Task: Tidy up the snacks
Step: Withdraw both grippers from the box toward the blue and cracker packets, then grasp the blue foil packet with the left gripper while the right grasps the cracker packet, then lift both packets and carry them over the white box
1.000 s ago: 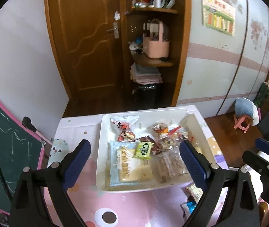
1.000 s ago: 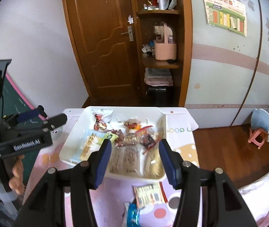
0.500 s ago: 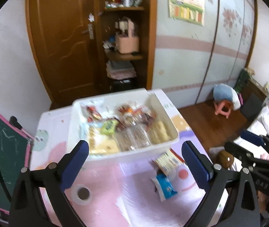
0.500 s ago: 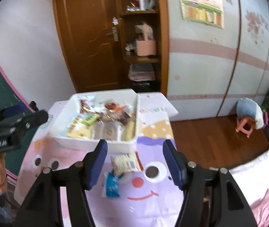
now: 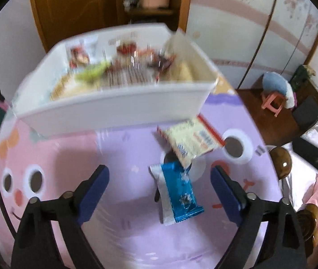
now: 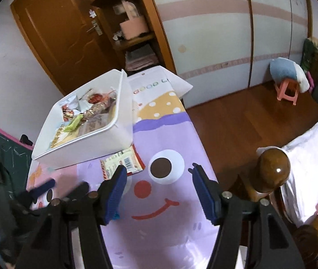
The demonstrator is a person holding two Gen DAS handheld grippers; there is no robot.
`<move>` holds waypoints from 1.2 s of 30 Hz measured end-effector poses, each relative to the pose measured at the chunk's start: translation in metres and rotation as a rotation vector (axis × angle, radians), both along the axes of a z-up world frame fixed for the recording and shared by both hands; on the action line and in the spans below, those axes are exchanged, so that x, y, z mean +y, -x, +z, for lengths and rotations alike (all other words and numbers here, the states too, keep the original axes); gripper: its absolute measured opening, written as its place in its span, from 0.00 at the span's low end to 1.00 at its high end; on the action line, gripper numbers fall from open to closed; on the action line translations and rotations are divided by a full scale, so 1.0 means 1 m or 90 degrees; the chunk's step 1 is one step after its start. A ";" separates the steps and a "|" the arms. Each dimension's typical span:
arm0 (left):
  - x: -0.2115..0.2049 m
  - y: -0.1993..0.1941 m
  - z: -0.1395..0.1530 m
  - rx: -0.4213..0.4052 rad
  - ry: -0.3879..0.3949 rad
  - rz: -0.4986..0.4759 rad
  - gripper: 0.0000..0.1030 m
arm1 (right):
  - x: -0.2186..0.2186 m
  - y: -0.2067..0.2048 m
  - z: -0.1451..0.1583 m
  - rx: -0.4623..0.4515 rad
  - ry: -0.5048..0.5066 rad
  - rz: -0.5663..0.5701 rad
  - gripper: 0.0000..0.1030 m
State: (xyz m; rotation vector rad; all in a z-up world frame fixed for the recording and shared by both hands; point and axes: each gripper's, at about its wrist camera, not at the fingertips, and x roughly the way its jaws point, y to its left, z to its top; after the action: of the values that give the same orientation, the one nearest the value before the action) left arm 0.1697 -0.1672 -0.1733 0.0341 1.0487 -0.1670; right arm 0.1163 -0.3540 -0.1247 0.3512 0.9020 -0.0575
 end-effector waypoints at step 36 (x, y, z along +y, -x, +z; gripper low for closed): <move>0.092 -0.006 -0.046 0.033 0.064 0.052 0.28 | 0.113 -0.105 -0.088 0.098 0.093 0.162 0.84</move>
State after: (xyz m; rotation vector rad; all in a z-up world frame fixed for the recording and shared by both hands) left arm 0.1756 -0.0754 -0.2191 -0.1044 1.0895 -0.1476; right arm 0.2214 -0.2412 -0.2130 0.0956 1.0819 0.0844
